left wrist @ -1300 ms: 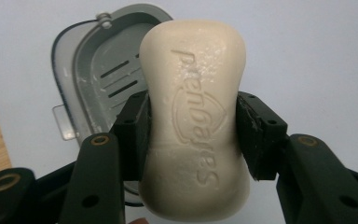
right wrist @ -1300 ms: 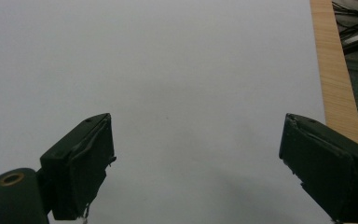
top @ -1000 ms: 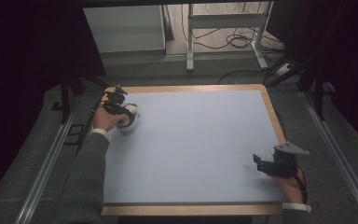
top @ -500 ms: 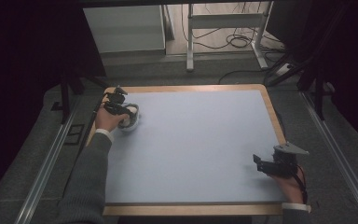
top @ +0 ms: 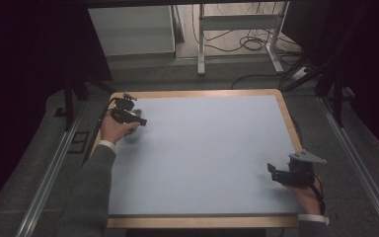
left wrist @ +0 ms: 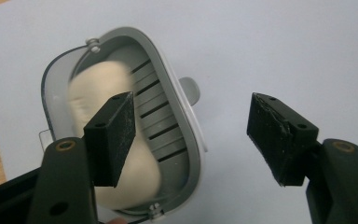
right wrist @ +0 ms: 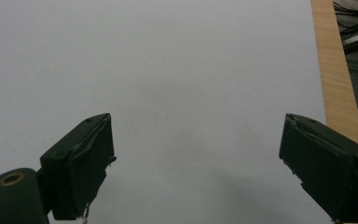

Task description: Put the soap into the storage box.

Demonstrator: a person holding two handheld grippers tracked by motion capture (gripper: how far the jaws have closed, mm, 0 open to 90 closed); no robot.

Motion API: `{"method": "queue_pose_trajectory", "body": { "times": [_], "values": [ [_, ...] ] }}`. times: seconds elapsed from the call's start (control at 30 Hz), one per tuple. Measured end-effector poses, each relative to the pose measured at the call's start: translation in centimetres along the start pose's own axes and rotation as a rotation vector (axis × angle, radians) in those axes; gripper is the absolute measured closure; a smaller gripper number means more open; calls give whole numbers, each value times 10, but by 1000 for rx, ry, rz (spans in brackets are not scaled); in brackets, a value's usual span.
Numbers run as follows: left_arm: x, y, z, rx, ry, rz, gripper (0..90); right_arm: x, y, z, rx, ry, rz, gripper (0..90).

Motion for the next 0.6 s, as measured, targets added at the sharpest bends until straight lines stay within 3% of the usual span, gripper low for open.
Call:
{"method": "queue_pose_trajectory", "body": {
  "times": [0.27,0.6],
  "values": [
    [13,24,20,69,-51,48,280,-3,-2,-4,11,7,-13,100],
    [34,31,52,127,-111,85,279,-3,-4,-3,0,16,-16,100]
  ]
}}
Point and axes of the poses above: each handheld gripper's, and its own axes: y roughly backward along the jaws, z roughly out of its underside, x roughly to its right, the point moved 2 cm from there along -y, roughly forward along the jaws, and after that the axes turned 14 degrees about -z, right-handed, at the moved point
